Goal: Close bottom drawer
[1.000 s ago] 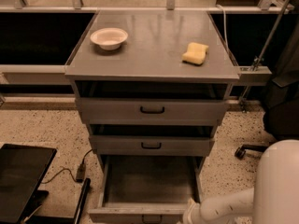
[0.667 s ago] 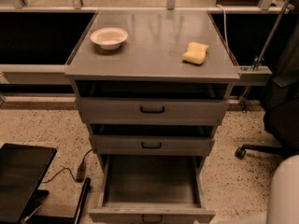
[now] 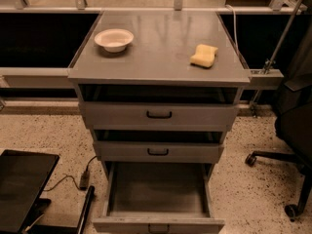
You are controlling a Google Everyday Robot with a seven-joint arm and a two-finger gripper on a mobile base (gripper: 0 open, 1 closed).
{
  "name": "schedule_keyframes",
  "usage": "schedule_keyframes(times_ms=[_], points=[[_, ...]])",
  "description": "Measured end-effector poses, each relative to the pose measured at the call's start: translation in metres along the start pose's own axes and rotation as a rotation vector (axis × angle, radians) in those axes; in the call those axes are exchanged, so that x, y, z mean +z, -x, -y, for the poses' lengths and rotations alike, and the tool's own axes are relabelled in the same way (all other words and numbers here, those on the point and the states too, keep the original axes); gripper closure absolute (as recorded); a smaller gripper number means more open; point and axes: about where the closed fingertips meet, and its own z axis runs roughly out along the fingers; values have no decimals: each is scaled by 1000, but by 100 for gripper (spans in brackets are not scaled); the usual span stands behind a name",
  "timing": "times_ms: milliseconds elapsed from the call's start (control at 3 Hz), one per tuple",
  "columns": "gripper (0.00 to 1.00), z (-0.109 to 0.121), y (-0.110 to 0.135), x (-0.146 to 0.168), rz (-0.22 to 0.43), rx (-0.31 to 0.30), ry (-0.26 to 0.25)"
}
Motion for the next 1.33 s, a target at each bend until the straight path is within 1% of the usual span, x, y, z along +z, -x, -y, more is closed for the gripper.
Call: schedule_keyframes(times_ms=[333, 667, 1000, 1333], points=[[0, 0, 0, 0, 0, 1, 0], [0, 18, 5, 5, 25, -8, 13], [0, 43, 32, 27, 52, -49, 32], [0, 62, 70, 50, 68, -110, 33]])
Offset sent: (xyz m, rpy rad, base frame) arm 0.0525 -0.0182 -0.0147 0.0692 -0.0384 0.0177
